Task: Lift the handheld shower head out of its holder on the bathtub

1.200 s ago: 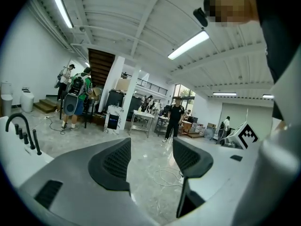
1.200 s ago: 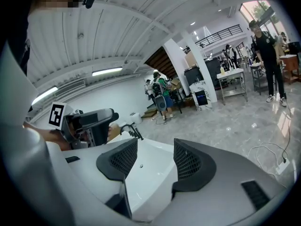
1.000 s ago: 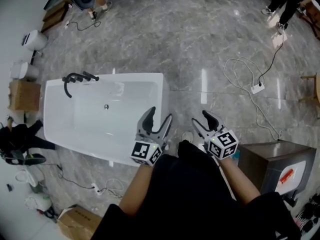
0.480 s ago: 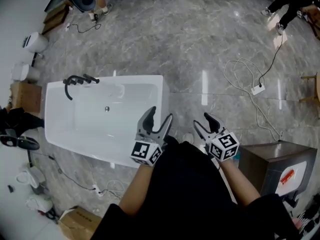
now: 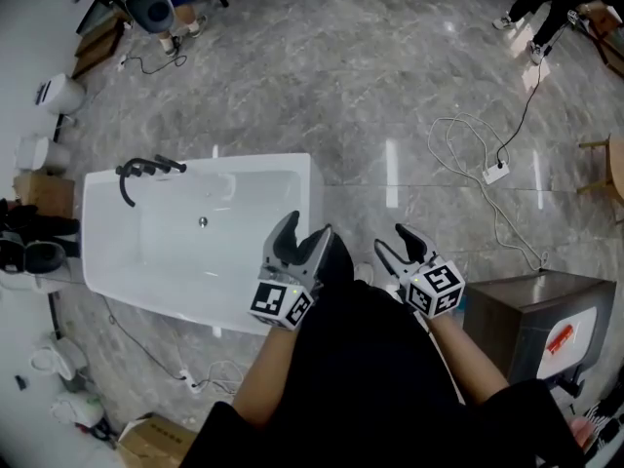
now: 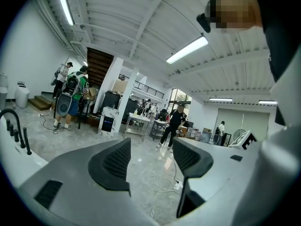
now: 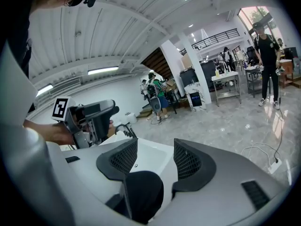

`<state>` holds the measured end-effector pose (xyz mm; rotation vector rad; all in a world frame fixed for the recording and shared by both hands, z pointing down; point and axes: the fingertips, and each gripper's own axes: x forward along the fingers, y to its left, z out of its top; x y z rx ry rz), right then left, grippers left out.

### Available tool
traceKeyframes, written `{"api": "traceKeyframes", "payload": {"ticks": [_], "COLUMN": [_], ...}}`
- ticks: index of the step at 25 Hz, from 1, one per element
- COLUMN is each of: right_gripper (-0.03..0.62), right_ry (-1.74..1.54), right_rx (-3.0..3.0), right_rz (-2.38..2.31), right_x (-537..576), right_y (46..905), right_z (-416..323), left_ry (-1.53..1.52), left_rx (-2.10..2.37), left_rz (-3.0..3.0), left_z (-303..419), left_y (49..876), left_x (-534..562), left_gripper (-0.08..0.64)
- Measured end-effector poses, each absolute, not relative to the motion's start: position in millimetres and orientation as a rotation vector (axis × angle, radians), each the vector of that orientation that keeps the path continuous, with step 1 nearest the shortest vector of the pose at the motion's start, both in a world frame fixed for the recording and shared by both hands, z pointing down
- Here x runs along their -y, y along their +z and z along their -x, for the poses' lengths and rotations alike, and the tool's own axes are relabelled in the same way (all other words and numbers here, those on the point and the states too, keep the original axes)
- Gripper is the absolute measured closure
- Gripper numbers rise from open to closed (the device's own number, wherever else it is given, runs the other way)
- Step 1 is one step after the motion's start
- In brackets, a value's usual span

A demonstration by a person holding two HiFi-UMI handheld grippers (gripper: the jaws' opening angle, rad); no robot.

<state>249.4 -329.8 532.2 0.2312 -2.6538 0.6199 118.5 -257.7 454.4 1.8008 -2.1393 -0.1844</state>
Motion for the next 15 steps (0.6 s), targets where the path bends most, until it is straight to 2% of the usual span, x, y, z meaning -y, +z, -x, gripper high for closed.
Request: {"api": "traceKeyframes", "payload": {"ticks": [7,15], "right_gripper": [0.376,0.376], "right_ry": [0.649,0.617], "right_rx": [2.639,2.663], "right_rz": [-0.289,-0.218], "right_x": [343,368], "right_y": [532,526], "right_z": [-244,-193], "left_ry": [-0.157,-0.133], "left_rx": [2.192,2.286], "left_rz": [-1.813,-1.679], "left_z": [-91,-30], "left_y": [448,470], "left_x": [259,256], "left_gripper": [0.301,0.301]}}
